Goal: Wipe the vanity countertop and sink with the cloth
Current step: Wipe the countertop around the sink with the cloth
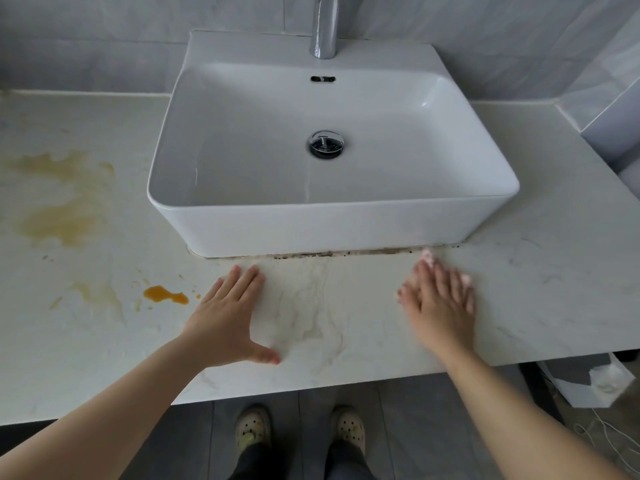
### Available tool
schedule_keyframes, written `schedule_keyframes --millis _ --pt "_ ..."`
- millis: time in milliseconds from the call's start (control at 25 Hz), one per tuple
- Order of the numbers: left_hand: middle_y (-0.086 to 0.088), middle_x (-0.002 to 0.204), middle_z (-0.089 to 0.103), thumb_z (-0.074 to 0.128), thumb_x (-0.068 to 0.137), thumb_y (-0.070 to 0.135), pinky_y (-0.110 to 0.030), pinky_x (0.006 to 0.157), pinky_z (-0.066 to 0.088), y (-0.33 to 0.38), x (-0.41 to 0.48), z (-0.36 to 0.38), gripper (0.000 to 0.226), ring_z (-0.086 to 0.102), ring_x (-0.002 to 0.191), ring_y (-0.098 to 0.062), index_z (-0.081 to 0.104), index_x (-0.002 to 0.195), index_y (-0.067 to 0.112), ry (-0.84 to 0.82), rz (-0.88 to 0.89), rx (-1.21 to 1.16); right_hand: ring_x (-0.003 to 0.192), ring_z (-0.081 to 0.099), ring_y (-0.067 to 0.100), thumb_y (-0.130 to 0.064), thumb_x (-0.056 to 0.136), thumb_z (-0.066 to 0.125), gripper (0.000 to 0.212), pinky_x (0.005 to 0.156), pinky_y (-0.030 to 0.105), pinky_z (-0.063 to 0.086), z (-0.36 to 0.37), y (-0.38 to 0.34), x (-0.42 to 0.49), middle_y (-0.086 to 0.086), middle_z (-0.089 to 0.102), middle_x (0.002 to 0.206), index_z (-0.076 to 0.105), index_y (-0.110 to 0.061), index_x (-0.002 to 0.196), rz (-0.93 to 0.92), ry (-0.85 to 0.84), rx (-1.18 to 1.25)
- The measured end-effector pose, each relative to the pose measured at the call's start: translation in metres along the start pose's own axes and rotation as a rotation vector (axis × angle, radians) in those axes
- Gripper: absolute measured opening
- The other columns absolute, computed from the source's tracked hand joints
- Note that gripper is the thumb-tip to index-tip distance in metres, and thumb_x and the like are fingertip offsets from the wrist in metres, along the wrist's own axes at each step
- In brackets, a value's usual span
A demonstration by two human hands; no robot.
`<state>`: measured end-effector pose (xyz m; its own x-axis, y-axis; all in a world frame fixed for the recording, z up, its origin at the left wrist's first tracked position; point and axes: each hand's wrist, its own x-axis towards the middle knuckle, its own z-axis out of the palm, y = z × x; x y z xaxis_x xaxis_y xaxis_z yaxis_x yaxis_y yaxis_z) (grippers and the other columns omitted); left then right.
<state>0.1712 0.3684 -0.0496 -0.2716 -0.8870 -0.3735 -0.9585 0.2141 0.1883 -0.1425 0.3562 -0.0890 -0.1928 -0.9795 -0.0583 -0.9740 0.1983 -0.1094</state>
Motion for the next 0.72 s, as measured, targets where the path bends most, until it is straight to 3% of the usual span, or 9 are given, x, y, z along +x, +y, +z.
schedule_keyframes --millis 40,80,200,280,360,440,560,640,720 --pt "0.007 0.144 -0.033 0.040 0.039 0.090 -0.030 0.108 -0.018 0.000 0.000 0.000 0.142 -0.034 0.129 -0.013 -0.019 0.145 0.015 -0.001 0.001 -0.003 0.145 0.011 0.026 -0.055 0.091 0.019 0.063 0.117 0.045 0.001 0.000 -0.006 0.000 -0.001 0.015 0.158 0.019 -0.027 0.148 0.105 0.002 0.005" --pt "0.007 0.143 -0.034 0.036 0.035 0.092 -0.030 0.108 -0.018 0.000 0.000 0.000 0.144 -0.034 0.129 -0.013 -0.019 0.145 0.015 -0.003 0.002 -0.006 0.144 0.015 0.028 -0.054 0.091 0.022 0.064 0.116 0.046 0.001 0.002 -0.024 -0.007 0.000 0.018 0.158 0.022 -0.026 0.148 0.099 0.025 -0.017" --pt "0.008 0.141 -0.035 0.016 0.025 0.096 -0.030 0.107 -0.018 -0.001 0.001 0.000 0.149 -0.035 0.129 -0.013 -0.020 0.144 0.016 -0.008 0.006 -0.008 0.135 0.039 0.031 -0.054 0.086 0.031 0.064 0.109 0.049 0.012 0.019 -0.099 -0.048 0.000 0.042 0.147 0.041 -0.022 0.141 -0.403 0.059 -0.025" --pt "0.008 0.144 -0.034 0.018 0.026 0.095 -0.029 0.107 -0.018 0.000 0.001 -0.001 0.148 -0.035 0.129 -0.012 -0.020 0.144 0.016 -0.015 0.001 -0.004 0.142 0.026 0.027 -0.055 0.091 0.028 0.063 0.114 0.049 0.004 0.017 -0.106 -0.055 -0.004 0.029 0.153 0.027 -0.024 0.146 -0.697 -0.021 -0.090" --pt "0.008 0.145 -0.033 0.035 0.037 0.093 -0.029 0.108 -0.018 0.001 0.001 -0.001 0.144 -0.034 0.129 -0.012 -0.020 0.144 0.015 -0.020 -0.009 -0.004 0.145 0.016 0.024 -0.057 0.091 0.020 0.064 0.116 0.044 -0.004 0.006 -0.070 -0.034 -0.007 0.020 0.156 0.018 -0.028 0.148 -0.618 -0.047 -0.074" --pt "0.009 0.139 -0.036 0.053 0.053 0.084 -0.030 0.109 -0.017 0.002 0.001 0.001 0.136 -0.033 0.131 -0.013 -0.020 0.144 0.014 -0.015 -0.025 -0.010 0.145 0.014 0.022 -0.059 0.088 0.014 0.067 0.116 0.043 0.001 0.002 -0.017 -0.015 -0.007 0.018 0.157 0.021 -0.029 0.148 -0.312 -0.017 -0.046" --pt "0.009 0.138 -0.036 0.056 0.056 0.081 -0.031 0.109 -0.018 0.001 0.000 0.003 0.134 -0.033 0.132 -0.014 -0.020 0.145 0.015 -0.005 -0.027 -0.021 0.145 0.007 0.024 -0.057 0.087 0.009 0.068 0.117 0.044 0.002 -0.006 0.009 -0.010 -0.003 0.008 0.159 0.016 -0.029 0.149 0.086 -0.061 0.004" --pt "0.007 0.143 -0.034 0.047 0.044 0.089 -0.031 0.109 -0.019 -0.001 0.001 0.004 0.142 -0.035 0.131 -0.014 -0.019 0.145 0.015 0.004 -0.017 -0.033 0.140 0.028 0.030 -0.055 0.084 0.020 0.069 0.114 0.045 0.008 0.001 -0.037 -0.029 0.001 0.030 0.154 0.035 -0.023 0.144 -0.015 0.043 -0.018" --pt "0.007 0.146 -0.033 0.030 0.027 0.097 -0.031 0.108 -0.019 -0.001 0.002 0.003 0.151 -0.036 0.129 -0.013 -0.019 0.145 0.016 0.007 0.001 -0.036 0.131 0.045 0.029 -0.053 0.086 0.031 0.062 0.107 0.048 0.016 0.014 -0.095 -0.053 0.001 0.046 0.144 0.048 -0.021 0.136 -0.310 0.062 -0.010"
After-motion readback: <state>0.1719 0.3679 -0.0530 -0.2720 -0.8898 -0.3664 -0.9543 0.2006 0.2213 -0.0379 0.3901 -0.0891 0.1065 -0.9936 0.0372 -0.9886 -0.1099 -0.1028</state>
